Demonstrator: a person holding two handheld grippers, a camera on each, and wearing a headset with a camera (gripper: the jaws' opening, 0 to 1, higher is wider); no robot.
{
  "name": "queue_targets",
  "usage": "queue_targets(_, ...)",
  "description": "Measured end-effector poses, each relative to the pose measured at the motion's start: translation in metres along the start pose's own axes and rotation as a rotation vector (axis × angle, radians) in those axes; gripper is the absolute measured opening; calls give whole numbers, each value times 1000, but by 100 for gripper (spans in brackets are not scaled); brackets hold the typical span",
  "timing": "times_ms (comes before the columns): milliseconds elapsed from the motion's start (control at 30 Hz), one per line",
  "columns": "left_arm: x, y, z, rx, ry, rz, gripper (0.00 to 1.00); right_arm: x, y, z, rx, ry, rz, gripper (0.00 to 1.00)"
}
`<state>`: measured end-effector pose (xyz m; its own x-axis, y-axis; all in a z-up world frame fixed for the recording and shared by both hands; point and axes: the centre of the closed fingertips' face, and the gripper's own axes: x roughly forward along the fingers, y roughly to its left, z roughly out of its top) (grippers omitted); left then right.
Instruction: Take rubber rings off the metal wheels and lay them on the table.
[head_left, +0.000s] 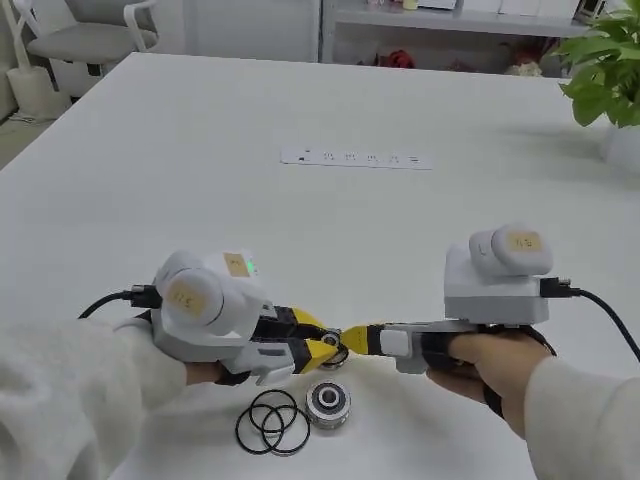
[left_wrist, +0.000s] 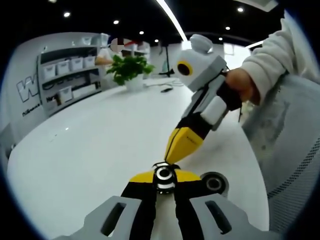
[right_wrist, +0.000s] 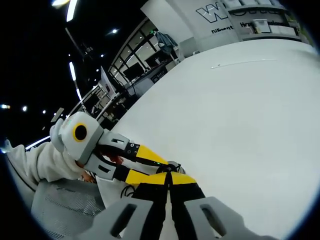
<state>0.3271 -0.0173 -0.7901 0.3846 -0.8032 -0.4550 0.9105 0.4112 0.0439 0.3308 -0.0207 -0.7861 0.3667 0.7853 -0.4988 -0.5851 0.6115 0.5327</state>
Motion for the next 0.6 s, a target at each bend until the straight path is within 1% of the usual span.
queue_targets(233,0,0,0,-1,0,2,13,1,4,1,-1,-6,14,0)
queue_targets(600,0,0,0,-3,-1,3,13,1,4,1,-10,-4,21,0)
